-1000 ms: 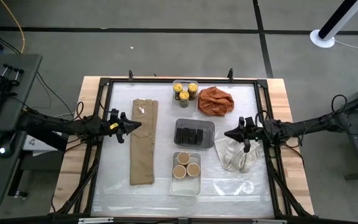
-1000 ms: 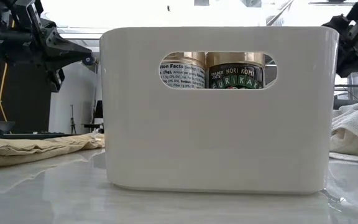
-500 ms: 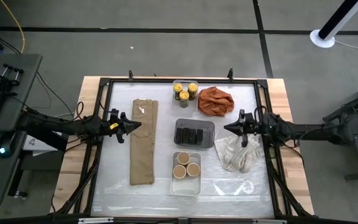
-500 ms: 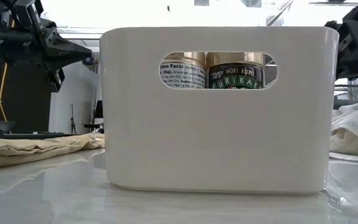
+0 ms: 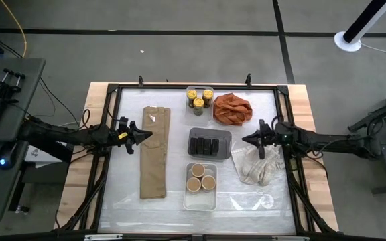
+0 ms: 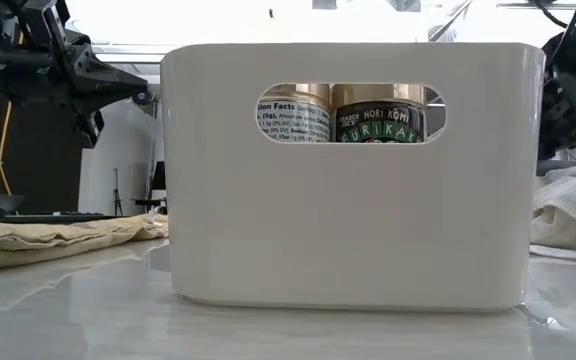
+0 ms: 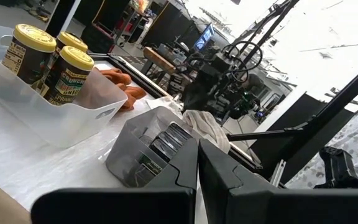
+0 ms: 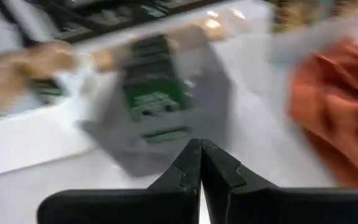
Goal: Sort spices by type
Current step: Return to Home Position
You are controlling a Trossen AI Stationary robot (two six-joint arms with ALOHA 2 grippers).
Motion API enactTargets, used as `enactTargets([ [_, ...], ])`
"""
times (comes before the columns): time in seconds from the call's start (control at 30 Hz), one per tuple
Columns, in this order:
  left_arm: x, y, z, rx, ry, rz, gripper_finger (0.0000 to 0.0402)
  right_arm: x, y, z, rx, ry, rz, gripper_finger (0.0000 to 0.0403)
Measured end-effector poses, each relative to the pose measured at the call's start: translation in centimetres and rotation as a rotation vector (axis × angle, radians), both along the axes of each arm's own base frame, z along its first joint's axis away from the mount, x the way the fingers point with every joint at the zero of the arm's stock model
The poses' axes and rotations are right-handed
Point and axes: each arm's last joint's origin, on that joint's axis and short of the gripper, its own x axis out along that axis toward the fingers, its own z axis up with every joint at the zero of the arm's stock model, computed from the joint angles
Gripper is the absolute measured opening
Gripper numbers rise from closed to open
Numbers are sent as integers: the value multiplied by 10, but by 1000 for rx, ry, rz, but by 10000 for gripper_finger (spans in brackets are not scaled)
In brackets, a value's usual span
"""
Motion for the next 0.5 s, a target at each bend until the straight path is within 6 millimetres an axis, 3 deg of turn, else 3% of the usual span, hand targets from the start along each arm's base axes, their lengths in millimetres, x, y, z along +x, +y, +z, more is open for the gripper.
enactTargets([
  [0.23, 0, 0, 0, 0, 0, 0, 1, -2, -6, -3, -88, 53, -201, 0],
  [0.5, 0, 0, 0, 0, 0, 0, 1, -2, -6, -3, -62, 48, -215, 3],
])
